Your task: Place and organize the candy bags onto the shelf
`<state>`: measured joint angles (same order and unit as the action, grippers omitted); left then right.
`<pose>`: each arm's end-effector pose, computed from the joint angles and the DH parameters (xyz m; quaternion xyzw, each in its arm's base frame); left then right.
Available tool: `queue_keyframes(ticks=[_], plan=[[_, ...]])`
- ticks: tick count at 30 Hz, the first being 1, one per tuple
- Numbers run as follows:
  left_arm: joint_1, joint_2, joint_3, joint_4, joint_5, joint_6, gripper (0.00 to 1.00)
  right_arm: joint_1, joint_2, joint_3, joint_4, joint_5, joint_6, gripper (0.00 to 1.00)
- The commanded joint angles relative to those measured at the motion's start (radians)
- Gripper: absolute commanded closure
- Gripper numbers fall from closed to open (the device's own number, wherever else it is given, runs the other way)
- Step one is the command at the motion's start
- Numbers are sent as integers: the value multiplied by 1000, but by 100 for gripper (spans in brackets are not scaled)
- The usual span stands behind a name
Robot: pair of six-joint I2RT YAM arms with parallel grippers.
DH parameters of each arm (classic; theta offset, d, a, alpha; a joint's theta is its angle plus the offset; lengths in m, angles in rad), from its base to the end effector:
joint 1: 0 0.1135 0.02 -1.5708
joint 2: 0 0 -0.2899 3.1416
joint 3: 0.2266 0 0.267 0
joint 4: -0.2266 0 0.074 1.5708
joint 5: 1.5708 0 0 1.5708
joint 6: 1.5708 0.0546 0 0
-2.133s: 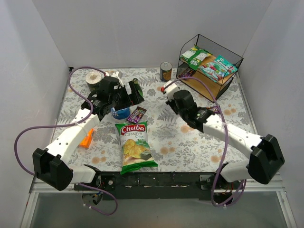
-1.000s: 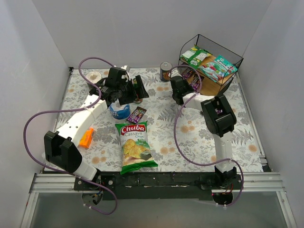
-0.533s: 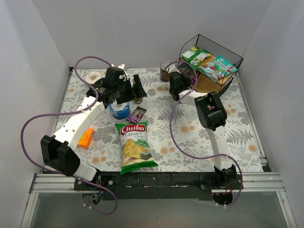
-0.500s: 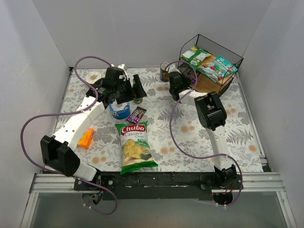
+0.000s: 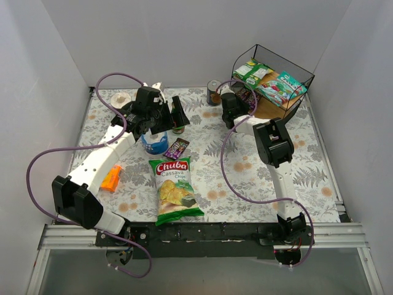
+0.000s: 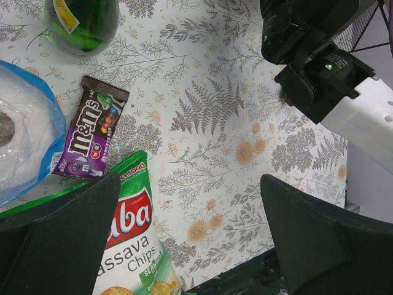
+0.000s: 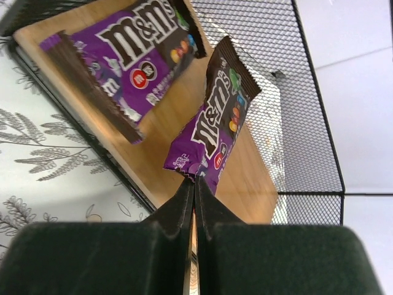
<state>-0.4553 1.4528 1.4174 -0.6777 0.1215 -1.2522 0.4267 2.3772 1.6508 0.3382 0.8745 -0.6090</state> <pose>0.3069 -0.1576 0.3683 -0.3289 0.8465 -0.3491 0.2311 0.5312 0.1955 0.1449 -0.1672 0.7703 -0.3961 0.4709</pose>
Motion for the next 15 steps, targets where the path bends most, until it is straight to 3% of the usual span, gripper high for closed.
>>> queue_keyframes(ticks=[1, 11, 15], plan=[[1, -69, -14, 3, 0, 14, 2, 0, 13, 55, 9, -25, -43, 94], [3, -74, -9, 1, 6, 13, 2, -2, 25, 69, 4, -43, -63, 89], [1, -72, -11, 1, 4, 13, 2, 0, 28, 79, -14, -37, -44, 80]])
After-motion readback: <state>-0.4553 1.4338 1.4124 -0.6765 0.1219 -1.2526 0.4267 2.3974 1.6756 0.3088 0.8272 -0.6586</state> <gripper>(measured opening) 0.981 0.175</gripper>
